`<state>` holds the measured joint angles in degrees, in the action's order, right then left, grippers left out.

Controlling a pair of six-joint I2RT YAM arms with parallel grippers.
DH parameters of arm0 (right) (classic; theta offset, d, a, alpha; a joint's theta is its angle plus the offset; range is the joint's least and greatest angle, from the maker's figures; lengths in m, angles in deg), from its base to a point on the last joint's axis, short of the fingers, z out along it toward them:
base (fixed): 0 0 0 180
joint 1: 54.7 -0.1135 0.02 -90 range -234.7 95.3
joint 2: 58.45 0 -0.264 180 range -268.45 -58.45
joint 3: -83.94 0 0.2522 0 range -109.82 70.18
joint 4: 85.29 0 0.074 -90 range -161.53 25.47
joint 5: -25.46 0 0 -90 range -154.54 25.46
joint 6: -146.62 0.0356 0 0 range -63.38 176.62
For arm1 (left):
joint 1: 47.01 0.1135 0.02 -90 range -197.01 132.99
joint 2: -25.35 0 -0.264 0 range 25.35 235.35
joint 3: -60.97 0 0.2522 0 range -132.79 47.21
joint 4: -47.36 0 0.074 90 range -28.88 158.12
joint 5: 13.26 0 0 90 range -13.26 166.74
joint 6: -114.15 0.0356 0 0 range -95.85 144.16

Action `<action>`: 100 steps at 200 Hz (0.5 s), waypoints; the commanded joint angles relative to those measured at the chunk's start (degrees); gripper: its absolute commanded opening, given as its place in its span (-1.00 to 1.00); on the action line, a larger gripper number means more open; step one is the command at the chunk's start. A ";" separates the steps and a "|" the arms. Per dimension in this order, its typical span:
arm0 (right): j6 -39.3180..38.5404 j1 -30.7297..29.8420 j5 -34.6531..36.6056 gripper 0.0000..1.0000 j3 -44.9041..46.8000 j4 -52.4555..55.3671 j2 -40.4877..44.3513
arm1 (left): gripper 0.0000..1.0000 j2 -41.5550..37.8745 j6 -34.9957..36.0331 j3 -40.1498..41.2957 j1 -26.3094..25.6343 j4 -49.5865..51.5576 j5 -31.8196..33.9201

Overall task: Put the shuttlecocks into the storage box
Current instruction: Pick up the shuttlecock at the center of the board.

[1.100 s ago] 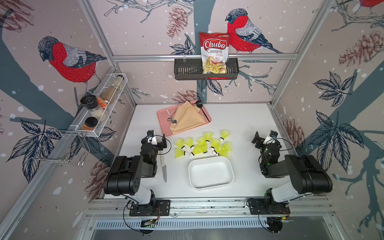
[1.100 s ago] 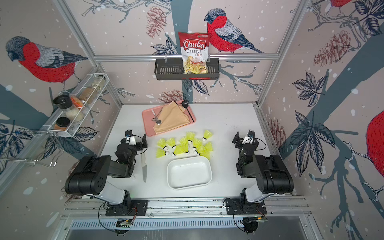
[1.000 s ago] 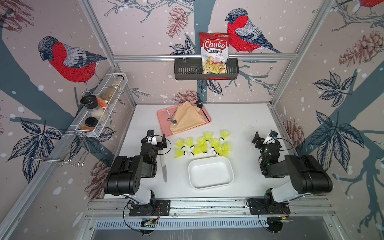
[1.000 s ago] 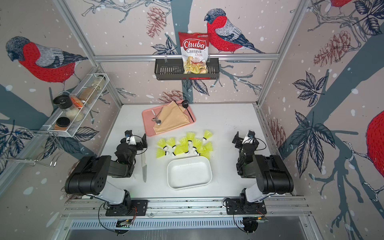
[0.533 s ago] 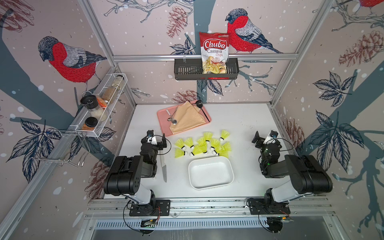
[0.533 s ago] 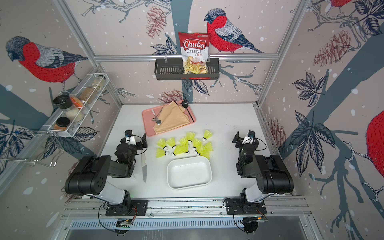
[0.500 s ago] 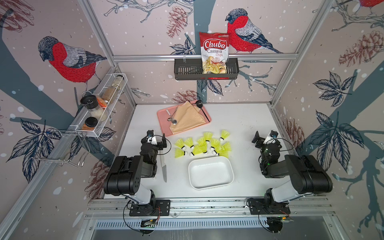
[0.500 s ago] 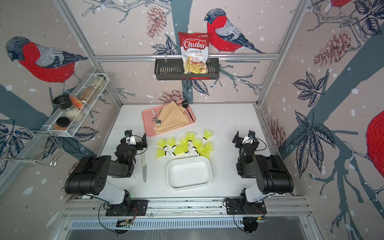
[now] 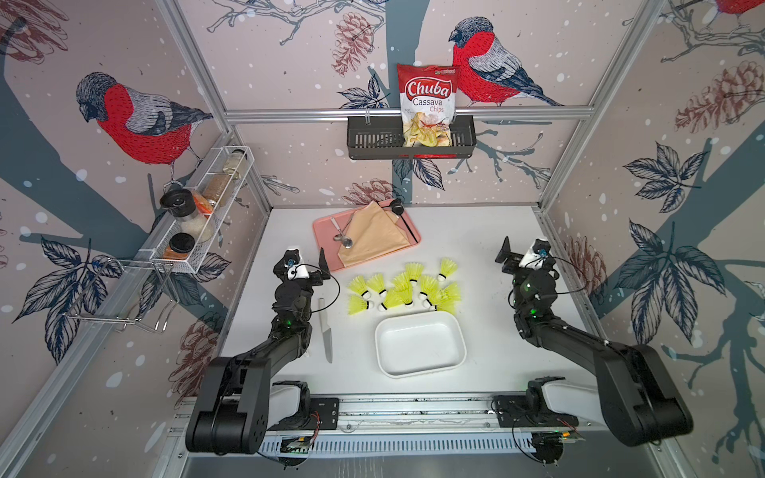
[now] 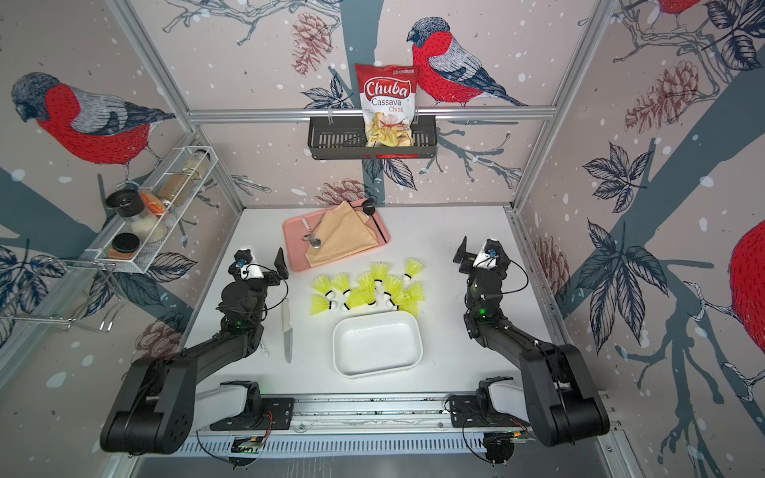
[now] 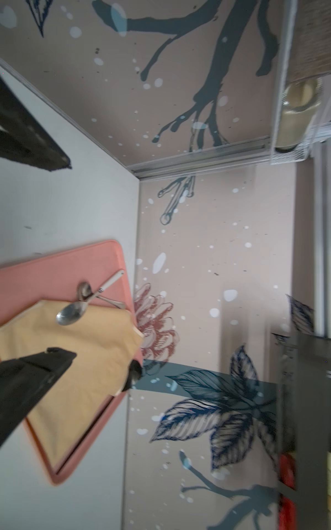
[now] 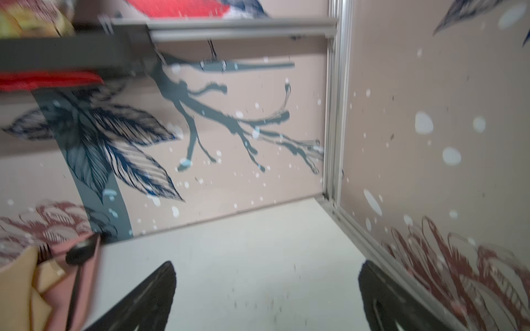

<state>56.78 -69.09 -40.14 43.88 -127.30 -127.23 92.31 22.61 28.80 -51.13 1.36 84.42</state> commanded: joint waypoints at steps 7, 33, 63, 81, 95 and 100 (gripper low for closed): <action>13.77 -2.01 8.21 1.00 -23.73 31.89 4.40 | 0.99 -6.82 -10.19 -17.59 -2.67 27.84 10.89; 34.78 8.27 -18.14 1.00 -35.00 51.04 3.48 | 0.96 -4.99 -31.61 -34.81 -1.76 55.52 0.95; 37.06 8.53 -18.73 0.99 -37.81 62.68 4.15 | 0.93 -1.56 -43.19 -35.67 0.68 55.47 -18.06; 34.43 3.77 -12.40 0.99 -41.52 72.79 3.94 | 0.82 -1.81 -46.82 -36.99 -2.16 63.98 -17.80; 33.37 -0.34 -8.62 0.99 -43.53 78.90 3.59 | 0.62 -2.79 -50.35 -36.43 -3.03 70.76 -19.14; 33.37 -1.82 -7.96 0.99 -43.71 80.38 3.72 | 0.53 -3.31 -51.75 -35.68 -3.36 72.63 -19.63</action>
<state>89.87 -66.10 -53.27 2.50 -62.32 -123.64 90.60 -19.13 -7.40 -53.52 60.15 69.71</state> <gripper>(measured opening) 0.996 0.845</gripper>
